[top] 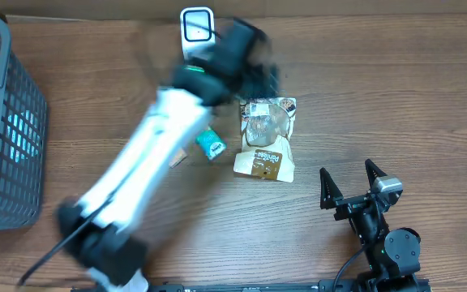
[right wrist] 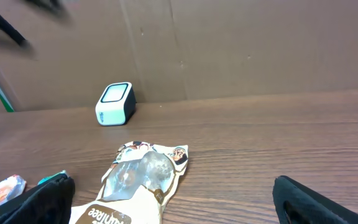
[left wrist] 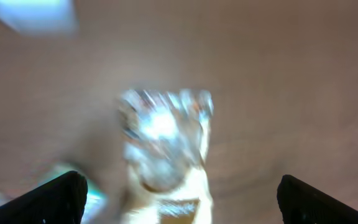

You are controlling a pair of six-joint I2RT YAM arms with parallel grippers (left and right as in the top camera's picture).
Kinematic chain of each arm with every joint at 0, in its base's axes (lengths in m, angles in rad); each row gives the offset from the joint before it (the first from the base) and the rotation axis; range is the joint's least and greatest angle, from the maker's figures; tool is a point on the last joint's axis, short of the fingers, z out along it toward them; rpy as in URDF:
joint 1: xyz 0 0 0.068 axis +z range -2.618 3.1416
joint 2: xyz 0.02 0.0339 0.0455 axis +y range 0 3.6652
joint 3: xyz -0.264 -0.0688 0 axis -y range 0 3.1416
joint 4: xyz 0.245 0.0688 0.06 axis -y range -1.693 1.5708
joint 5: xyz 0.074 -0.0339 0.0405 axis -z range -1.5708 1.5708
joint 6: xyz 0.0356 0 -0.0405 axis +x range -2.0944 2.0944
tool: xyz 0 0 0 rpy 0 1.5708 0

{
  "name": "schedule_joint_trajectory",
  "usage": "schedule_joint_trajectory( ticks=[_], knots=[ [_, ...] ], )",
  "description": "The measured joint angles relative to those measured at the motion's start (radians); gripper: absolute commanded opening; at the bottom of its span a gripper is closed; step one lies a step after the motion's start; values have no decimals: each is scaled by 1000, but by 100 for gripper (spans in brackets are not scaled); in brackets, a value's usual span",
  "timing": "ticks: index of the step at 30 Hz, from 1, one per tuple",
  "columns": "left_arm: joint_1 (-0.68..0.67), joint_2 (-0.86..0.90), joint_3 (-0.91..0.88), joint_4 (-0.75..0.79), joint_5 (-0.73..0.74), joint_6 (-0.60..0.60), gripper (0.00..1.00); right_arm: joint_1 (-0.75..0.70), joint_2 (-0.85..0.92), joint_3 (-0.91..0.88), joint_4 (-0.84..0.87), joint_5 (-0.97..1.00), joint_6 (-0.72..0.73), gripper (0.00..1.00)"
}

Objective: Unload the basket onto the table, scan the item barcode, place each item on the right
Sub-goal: 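Carry the mushroom bag out and place it right of the packs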

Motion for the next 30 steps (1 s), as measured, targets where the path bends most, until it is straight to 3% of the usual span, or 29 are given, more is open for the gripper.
schedule_joint_trajectory(
  ticks=[9, 17, 23, 30],
  knots=[
    [633, -296, 135, -102, -5, 88, 100, 0, 0, 0, 0, 0, 0, 100],
    [1093, -209, 135, -202, 126, 132, 95, 0, 0, 0, 0, 0, 0, 100],
    [1254, -19, 134, -228, 220, 199, 91, 0, 0, 0, 0, 0, 0, 100],
    [1321, 127, 132, -215, 249, 343, 89, 0, 0, 0, 0, 0, 0, 100]
  ],
)
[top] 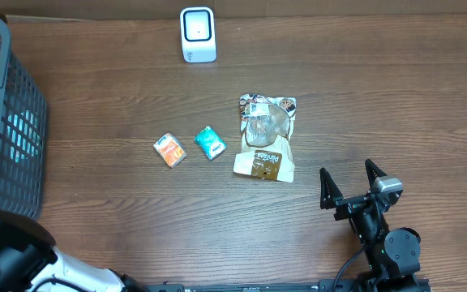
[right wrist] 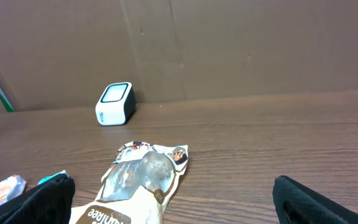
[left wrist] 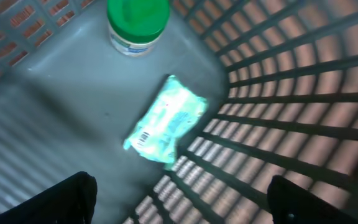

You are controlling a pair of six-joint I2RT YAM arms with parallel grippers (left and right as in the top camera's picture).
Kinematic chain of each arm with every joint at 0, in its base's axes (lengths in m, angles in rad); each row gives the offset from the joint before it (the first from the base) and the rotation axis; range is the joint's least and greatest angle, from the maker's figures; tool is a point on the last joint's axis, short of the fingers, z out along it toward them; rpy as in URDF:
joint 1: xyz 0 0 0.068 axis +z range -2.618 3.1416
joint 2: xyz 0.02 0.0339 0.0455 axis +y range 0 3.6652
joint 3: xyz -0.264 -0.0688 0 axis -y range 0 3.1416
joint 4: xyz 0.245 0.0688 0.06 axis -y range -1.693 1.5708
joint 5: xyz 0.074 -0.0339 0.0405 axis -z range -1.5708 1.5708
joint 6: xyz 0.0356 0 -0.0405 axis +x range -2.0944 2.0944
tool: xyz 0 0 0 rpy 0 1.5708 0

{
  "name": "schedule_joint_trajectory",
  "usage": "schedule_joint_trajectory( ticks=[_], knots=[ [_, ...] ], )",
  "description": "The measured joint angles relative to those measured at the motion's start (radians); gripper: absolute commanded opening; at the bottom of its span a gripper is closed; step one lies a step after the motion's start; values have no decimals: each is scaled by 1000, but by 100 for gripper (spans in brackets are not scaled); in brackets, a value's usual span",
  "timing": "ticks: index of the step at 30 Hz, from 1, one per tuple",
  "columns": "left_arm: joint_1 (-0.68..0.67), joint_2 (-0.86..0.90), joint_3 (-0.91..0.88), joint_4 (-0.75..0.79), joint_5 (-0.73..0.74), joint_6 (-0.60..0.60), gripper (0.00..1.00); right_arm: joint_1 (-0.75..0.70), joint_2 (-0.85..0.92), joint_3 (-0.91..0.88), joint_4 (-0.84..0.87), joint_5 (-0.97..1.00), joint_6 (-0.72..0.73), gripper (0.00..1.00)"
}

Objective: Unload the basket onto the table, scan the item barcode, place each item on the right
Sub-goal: 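Carry the mushroom bag out and place it right of the packs, then reach the left gripper into the basket and grasp the light-green tissue pack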

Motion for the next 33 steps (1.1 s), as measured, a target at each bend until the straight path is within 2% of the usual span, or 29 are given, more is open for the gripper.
schedule_joint_trajectory(
  ticks=[1, 7, 15, 26, 28, 30, 31, 33],
  knots=[
    [6, 21, 0, 4, 2, 24, 89, 0, 0, 0, 0, 0, 0, 100],
    [16, 158, 0, 35, 14, 174, 71, 0, 0, 0, 0, 0, 0, 100],
    [16, 311, 0, 77, 50, 278, 72, 0, 0, 0, 0, 0, 0, 100],
    [-5, 450, 0, 135, 83, 348, 70, 0, 0, 0, 1, 0, 0, 100],
    [-15, 452, 0, 146, 90, 360, 66, 0, 0, 0, 0, 0, 0, 100],
    [-24, 454, 0, 153, 94, 368, 56, 0, 0, 0, 0, 0, 0, 100],
    [-29, 455, 0, 155, 97, 371, 48, 0, 0, 0, 0, 1, 0, 100],
    [-35, 459, 0, 157, 105, 375, 20, 0, 0, 0, 0, 0, 0, 100]
  ],
)
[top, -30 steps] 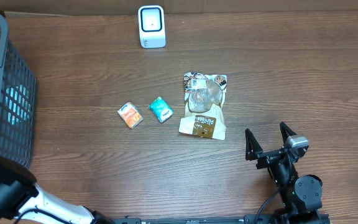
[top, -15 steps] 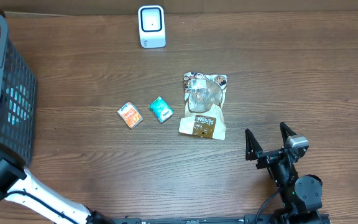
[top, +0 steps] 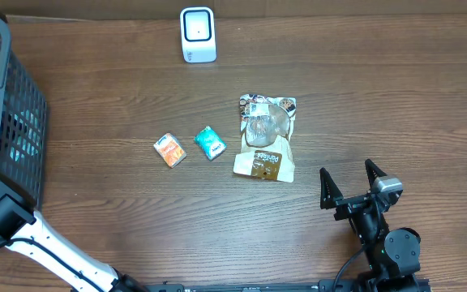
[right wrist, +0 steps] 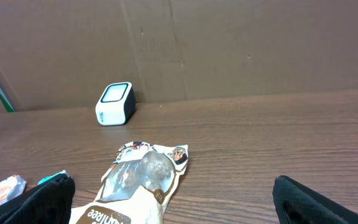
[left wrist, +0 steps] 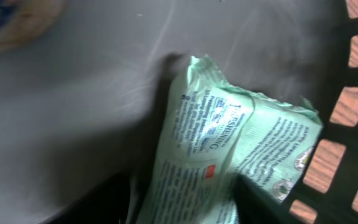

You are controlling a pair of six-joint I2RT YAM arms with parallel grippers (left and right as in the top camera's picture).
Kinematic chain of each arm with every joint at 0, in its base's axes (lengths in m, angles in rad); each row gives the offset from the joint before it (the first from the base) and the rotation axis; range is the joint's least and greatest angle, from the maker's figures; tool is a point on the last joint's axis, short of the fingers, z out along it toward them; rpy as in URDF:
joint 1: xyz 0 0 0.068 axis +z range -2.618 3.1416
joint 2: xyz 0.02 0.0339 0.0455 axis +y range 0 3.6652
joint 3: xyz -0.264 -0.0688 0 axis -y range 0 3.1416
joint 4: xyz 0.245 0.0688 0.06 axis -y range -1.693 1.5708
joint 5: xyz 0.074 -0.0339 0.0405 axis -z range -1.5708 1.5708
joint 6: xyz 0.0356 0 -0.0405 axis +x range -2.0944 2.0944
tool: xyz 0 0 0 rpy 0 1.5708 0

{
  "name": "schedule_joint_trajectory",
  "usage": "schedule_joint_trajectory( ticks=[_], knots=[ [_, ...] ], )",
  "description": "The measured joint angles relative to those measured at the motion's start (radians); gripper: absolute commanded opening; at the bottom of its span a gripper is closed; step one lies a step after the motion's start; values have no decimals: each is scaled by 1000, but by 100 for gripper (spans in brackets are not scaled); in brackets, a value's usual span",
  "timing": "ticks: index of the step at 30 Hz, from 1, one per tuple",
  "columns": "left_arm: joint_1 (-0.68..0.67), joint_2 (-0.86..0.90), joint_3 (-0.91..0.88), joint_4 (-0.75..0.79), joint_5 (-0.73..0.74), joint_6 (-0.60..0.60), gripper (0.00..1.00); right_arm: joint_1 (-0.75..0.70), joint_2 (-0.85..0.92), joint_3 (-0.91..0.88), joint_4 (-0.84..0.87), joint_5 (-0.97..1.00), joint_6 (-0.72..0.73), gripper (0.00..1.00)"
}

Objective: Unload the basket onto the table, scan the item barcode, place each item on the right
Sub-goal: 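Reach the left gripper into the basket and grasp the light-green tissue pack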

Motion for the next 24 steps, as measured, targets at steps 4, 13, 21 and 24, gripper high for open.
schedule_joint_trajectory(
  ticks=[4, 13, 21, 24],
  knots=[
    [-6, 2, 8, 0, 12, -2, 4, 0, 0, 0, 0, 0, -1, 100],
    [-6, 2, 15, -22, -5, -43, 4, 0, 0, 0, 0, 0, 0, 100],
    [-7, -76, 0, -32, -95, -175, 4, 0, 0, 0, 0, 0, 0, 100],
    [-7, -192, -8, -18, -132, -245, 4, 0, 0, 0, 0, 0, 0, 100]
  ],
)
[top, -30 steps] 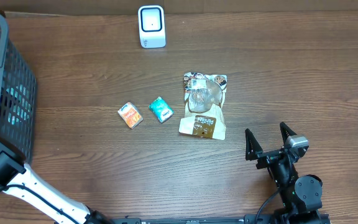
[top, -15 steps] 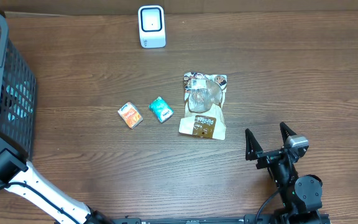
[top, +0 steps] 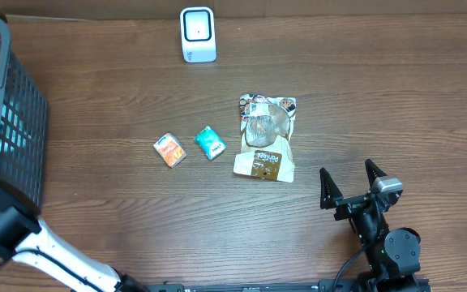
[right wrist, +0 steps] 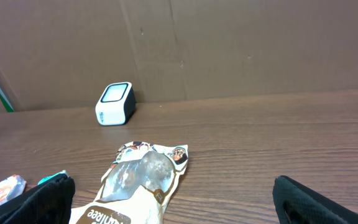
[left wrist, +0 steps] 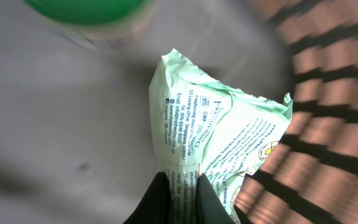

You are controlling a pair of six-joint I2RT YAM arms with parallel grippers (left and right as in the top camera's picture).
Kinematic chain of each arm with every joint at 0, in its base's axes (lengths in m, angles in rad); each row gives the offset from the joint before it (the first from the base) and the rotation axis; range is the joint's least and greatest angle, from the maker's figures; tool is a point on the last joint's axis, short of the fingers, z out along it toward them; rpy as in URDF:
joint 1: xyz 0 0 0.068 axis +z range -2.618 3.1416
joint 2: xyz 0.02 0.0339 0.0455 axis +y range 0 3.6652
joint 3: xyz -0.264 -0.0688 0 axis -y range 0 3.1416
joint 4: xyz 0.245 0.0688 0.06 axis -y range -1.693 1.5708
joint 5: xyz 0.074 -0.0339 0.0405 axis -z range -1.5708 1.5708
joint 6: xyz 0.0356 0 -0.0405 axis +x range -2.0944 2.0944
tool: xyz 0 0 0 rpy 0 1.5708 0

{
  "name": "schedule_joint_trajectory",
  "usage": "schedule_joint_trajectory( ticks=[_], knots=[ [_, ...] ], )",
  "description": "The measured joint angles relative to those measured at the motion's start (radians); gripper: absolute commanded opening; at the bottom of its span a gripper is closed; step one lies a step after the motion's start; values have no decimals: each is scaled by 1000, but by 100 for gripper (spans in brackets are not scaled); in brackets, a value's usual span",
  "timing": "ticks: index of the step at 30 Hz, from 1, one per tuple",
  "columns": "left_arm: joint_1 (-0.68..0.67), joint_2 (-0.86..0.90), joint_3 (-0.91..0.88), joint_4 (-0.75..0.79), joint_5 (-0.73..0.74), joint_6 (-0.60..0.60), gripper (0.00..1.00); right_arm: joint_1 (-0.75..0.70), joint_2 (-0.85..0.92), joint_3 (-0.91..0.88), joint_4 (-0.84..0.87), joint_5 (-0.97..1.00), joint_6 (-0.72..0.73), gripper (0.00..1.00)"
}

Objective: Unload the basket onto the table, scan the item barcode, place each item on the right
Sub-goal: 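Reach the left gripper into the basket and grasp the light-green tissue pack, then carry the light-green pack out and set it left of the orange pack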

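Inside the grey basket (top: 21, 122), my left gripper (left wrist: 182, 198) is shut on the near edge of a light green tissue pack (left wrist: 229, 130) with printed text. The overhead view shows only the left arm (top: 2, 231) reaching into the basket at the frame's left edge. The white scanner (top: 198, 34) stands at the table's far side and also shows in the right wrist view as the scanner (right wrist: 114, 104). My right gripper (top: 349, 185) rests open near the front right, holding nothing.
A green-lidded jar (left wrist: 86, 9) stands in the basket just beyond the pack. On the table lie a brown snack bag (top: 266, 138), a teal packet (top: 211, 143) and an orange packet (top: 169, 150). The basket's slatted wall (left wrist: 328, 93) is close on the right.
My left gripper's fingers stood apart on either side of the green pack; now they are shut on its edge. The jar's lid has come into view. The right arm is unchanged.
My left arm was over the table near the scanner and snack bag, gripper open. Then it was over the basket, looking down at the green pack and the jar. Then its fingers were around the pack, and now they are shut on it.
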Motion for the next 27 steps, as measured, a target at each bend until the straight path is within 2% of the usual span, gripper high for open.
schedule_joint_trajectory(
  ticks=[4, 9, 16, 20, 24, 27],
  knots=[
    [0, -208, 0, 11, -11, -86, 4, 0, 0, 0, 0, 0, 0, 100],
    [-16, -457, 5, 9, 44, -171, 4, 0, 0, 0, 0, 0, 0, 100],
    [-143, -694, 7, -44, -5, -208, 4, 0, 0, 0, 0, 0, 0, 100],
    [-256, -764, 10, -159, -29, -202, 4, 0, 0, 0, 0, 0, 0, 100],
    [-385, -759, -6, -280, -37, -135, 4, 0, 0, 0, 0, 0, 0, 100],
    [-481, -732, -93, -315, -47, -71, 4, 0, 0, 0, -1, 0, 0, 100]
  ],
)
